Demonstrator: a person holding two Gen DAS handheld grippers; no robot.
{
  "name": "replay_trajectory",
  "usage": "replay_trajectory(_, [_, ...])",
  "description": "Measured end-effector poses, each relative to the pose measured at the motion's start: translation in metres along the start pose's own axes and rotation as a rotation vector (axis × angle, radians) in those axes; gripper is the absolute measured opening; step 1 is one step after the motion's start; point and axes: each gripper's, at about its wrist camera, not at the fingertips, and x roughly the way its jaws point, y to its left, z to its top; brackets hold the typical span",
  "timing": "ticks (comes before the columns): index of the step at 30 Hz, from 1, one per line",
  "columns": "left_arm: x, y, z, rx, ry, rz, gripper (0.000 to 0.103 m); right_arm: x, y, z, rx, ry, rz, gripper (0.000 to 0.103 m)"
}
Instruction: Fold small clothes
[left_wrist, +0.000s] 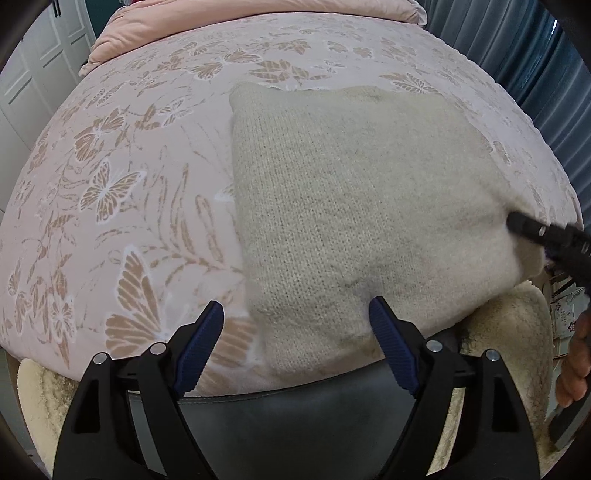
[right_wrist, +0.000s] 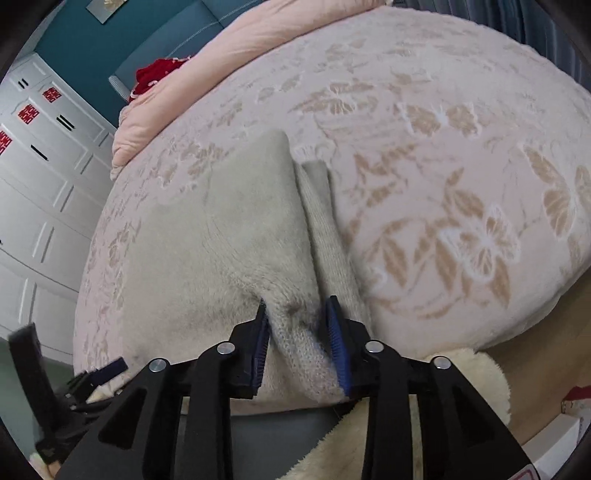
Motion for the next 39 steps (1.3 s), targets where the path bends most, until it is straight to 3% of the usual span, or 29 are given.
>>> replay_trajectory(2, [0.003,-0.001,0.000,-0.002,0.009,-0.002,0.081,0.003,0.009,0.017,-0.024,-0.028,0.000,0.053])
replay_trajectory(4, [0.006,-0.002,0.000,0.001,0.015,-0.001,0.081,0.023,0.014,0.031,-0.056,-0.008,-0.020,0.064])
replay_trajectory(7, [0.005,-0.004,0.000,0.013,0.013,0.006,0.082,0.063,0.017,0.039,-0.091,0.066,-0.094,0.066])
replay_trajectory(9, [0.004,-0.003,0.000,0.012,0.011,0.002,0.083,0.068,0.027,0.041,-0.129,0.064,-0.067,0.039])
replay_trajectory(10, [0.003,-0.002,0.001,0.009,0.007,-0.003,0.083,0.061,0.034,0.043,-0.157,0.048,-0.055,0.010])
replay_trajectory(13, [0.001,0.001,0.002,0.008,-0.002,-0.004,0.084,0.017,0.044,0.058,-0.161,-0.110,0.022,0.008])
replay_trajectory(15, [0.004,0.001,0.003,0.004,0.003,-0.009,0.086,0.001,0.034,0.066,-0.115,-0.168,0.040,0.008])
replay_trajectory(17, [0.007,0.000,0.004,0.001,0.002,-0.019,0.087,0.029,0.013,0.066,-0.085,-0.100,-0.029,0.008])
replay_trajectory(19, [0.010,-0.003,0.005,0.006,0.011,-0.015,0.087,0.083,-0.008,0.051,-0.093,0.085,-0.113,0.009])
replay_trajectory(21, [0.013,-0.006,0.005,0.018,0.020,-0.013,0.087,0.074,-0.016,0.047,-0.036,0.046,-0.058,0.010])
replay_trajectory(23, [0.009,-0.004,0.005,0.022,0.016,-0.015,0.086,0.044,-0.014,0.051,0.034,-0.005,-0.012,0.017])
replay_trajectory(25, [-0.001,0.003,0.005,-0.006,-0.003,-0.045,0.086,0.008,-0.006,0.046,0.035,-0.088,0.019,0.021])
replay_trajectory(27, [-0.016,0.011,0.006,-0.050,-0.048,-0.096,0.086,-0.016,0.008,0.035,-0.004,-0.100,0.059,0.021])
replay_trajectory(30, [-0.029,0.019,0.011,-0.081,-0.100,-0.085,0.087,-0.013,0.037,0.002,-0.130,0.006,0.094,0.020])
replay_trajectory(33, [-0.027,0.031,0.014,-0.135,-0.095,-0.050,0.087,0.046,0.042,-0.046,-0.229,0.210,-0.023,0.019])
replay_trajectory(34, [-0.027,0.036,0.013,-0.157,-0.088,-0.046,0.087,0.054,0.040,-0.056,-0.230,0.225,-0.056,0.014])
replay_trajectory(36, [-0.031,0.048,0.011,-0.191,-0.086,-0.025,0.087,0.040,0.054,-0.055,-0.244,0.182,-0.069,0.016])
replay_trajectory(39, [-0.042,0.064,0.005,-0.196,-0.113,0.003,0.087,0.009,0.089,-0.040,-0.266,0.115,0.055,0.017])
